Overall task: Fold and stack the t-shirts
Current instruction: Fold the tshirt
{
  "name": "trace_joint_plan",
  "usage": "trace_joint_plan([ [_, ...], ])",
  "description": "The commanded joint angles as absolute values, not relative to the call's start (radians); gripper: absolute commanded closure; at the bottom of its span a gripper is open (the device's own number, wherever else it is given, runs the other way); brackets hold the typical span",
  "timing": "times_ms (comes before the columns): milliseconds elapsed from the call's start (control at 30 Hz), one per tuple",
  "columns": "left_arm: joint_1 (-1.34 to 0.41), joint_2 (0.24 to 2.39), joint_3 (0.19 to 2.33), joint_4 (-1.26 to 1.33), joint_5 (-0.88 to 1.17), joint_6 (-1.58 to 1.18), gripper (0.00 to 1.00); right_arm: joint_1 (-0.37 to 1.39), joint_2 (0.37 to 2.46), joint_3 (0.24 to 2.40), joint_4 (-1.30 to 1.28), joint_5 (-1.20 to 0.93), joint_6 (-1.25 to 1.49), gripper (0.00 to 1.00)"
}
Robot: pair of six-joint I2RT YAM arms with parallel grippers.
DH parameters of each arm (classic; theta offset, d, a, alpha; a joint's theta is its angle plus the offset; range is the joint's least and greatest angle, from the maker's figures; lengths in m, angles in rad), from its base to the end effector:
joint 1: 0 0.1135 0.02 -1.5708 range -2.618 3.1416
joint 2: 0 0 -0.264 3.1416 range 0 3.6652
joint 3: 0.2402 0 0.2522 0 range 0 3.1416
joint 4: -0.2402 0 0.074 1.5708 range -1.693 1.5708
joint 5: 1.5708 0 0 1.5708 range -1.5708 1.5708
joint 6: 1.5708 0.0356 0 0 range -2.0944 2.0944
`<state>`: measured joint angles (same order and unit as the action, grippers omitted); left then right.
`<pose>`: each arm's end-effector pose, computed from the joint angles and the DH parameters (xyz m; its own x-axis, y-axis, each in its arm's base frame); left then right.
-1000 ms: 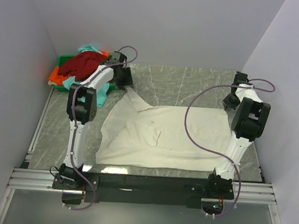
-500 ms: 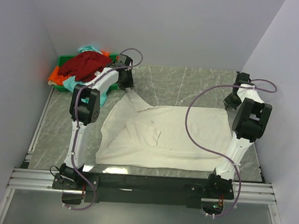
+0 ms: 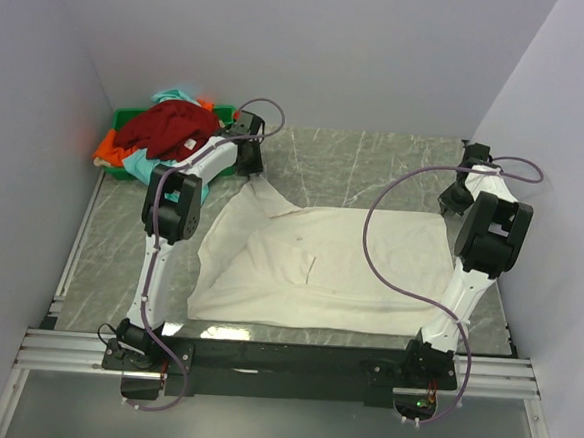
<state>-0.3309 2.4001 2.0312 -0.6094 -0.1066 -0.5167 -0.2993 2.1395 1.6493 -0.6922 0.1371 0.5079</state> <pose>0.4986 -0.1673 0.1687 -0.8140 -0.2398 -0.5291 -0.1555 0.9675 -0.1991 0.4266 -0.1367 0.1724 -0.6066 0.6914 -0.3924 0.7285 0.6810 0.0737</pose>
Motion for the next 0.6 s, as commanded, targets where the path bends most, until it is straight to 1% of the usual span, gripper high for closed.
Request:
trace_joint_plan([
  [0, -0.337, 2.398, 2.025, -0.588, -0.143, -0.506, 0.61, -0.316, 2.074, 1.652, -0.680, 0.161, 0.511, 1.00],
  [133, -0.341, 2.387, 2.008, -0.577, -0.159, -0.508, 0.62, -0.319, 2.072, 1.652, -0.681, 0.161, 0.514, 1.00],
  [400, -0.344, 2.393, 2.011, -0.572, -0.178, -0.500, 0.71, -0.322, 2.077, 1.652, -0.681, 0.158, 0.514, 1.00],
  [433, -0.344, 2.393, 2.011, -0.572, -0.179, -0.500, 0.73, -0.321, 2.077, 1.654, -0.683, 0.158, 0.514, 1.00],
  [467, -0.347, 2.395, 2.008, -0.569, -0.183, -0.500, 0.77, -0.322, 2.077, 1.654, -0.683, 0.158, 0.514, 1.00],
  [567, -0.345, 2.393, 2.003, -0.560, -0.183, -0.496, 0.86, -0.322, 2.079, 1.655, -0.684, 0.153, 0.517, 1.00],
])
